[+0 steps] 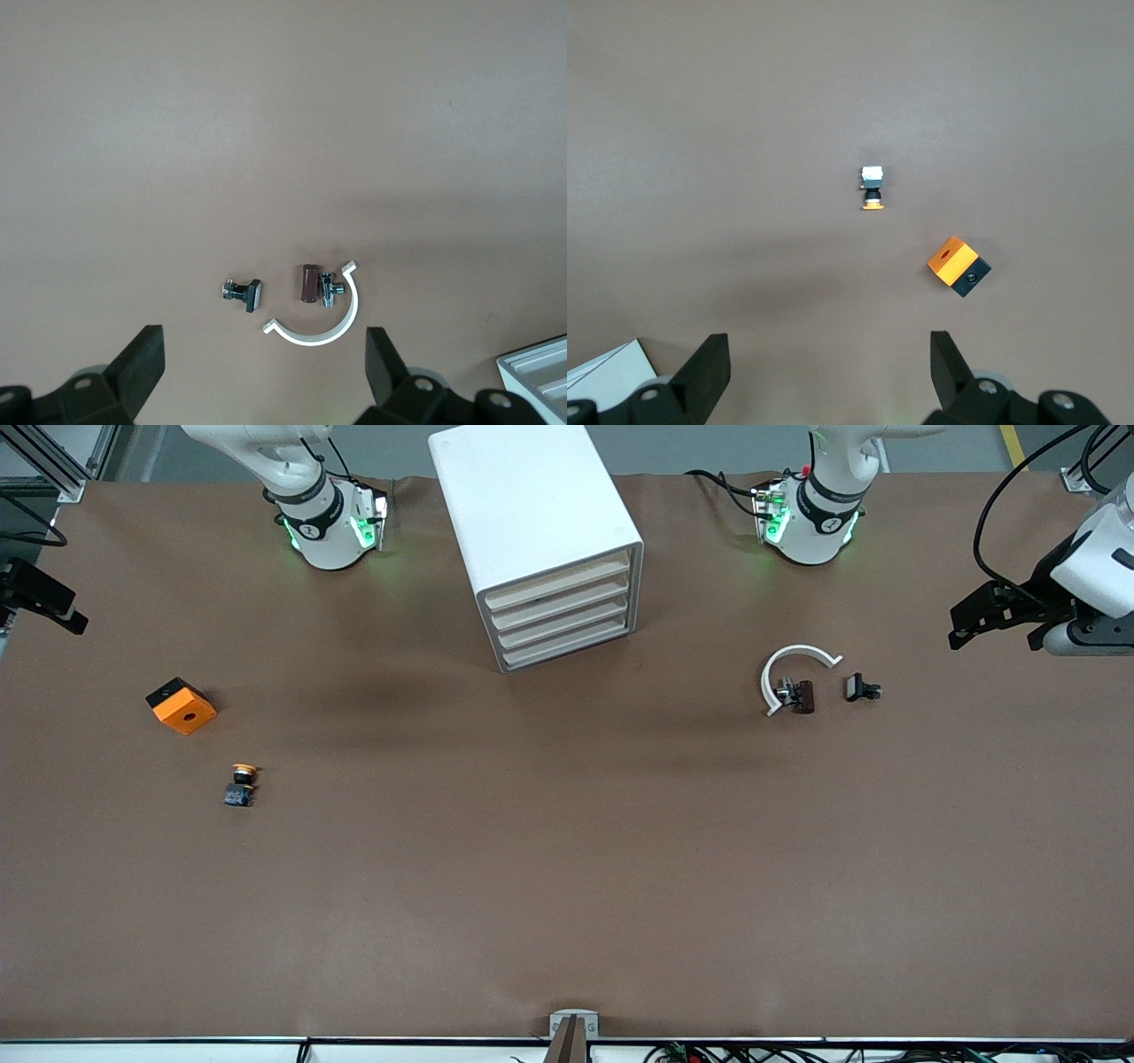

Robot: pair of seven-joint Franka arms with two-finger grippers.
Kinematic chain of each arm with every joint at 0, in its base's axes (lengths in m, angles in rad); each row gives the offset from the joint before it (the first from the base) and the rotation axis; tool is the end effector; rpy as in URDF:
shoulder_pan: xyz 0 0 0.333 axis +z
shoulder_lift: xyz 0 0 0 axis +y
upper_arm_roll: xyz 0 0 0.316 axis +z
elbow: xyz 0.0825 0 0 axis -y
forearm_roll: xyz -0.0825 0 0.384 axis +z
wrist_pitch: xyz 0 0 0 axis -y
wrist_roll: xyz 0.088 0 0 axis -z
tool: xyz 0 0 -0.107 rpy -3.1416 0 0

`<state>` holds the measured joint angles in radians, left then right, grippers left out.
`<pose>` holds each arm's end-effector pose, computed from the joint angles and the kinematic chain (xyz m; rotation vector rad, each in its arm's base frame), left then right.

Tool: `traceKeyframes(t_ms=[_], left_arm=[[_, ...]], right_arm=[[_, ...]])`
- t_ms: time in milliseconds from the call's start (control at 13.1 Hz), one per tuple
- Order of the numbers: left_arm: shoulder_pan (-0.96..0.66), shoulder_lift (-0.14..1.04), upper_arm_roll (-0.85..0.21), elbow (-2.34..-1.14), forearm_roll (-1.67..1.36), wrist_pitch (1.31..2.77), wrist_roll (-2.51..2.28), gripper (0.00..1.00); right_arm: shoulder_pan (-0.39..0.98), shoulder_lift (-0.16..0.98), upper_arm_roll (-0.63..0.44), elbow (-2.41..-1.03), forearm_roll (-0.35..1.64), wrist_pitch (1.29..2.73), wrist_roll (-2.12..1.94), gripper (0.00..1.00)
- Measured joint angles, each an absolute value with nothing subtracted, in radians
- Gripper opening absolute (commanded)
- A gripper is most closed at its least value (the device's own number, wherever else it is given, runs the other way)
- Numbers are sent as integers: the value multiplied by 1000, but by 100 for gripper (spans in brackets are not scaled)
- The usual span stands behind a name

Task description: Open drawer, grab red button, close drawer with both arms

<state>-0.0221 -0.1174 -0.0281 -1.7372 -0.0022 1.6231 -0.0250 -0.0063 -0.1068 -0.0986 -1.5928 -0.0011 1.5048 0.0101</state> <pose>0.5202 -0.0272 0.6133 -3.1404 0.0391 -0.0052 0.5110 -0.0571 0.6651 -3.1278 0.1795 -0.0293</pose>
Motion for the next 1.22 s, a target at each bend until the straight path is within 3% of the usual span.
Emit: traceKeyframes(t_ms=[914,1219], left_arm=[[-22,-114,-28,-1739,-2,1595,-25,100],[-24,-57,-29,-1757,-2,1587,-25,100]], right_arm=[[-6,-107,-98,-1593,-1,1506,10,100],[-6,-107,-98,-1593,-1,1506,10,100]])
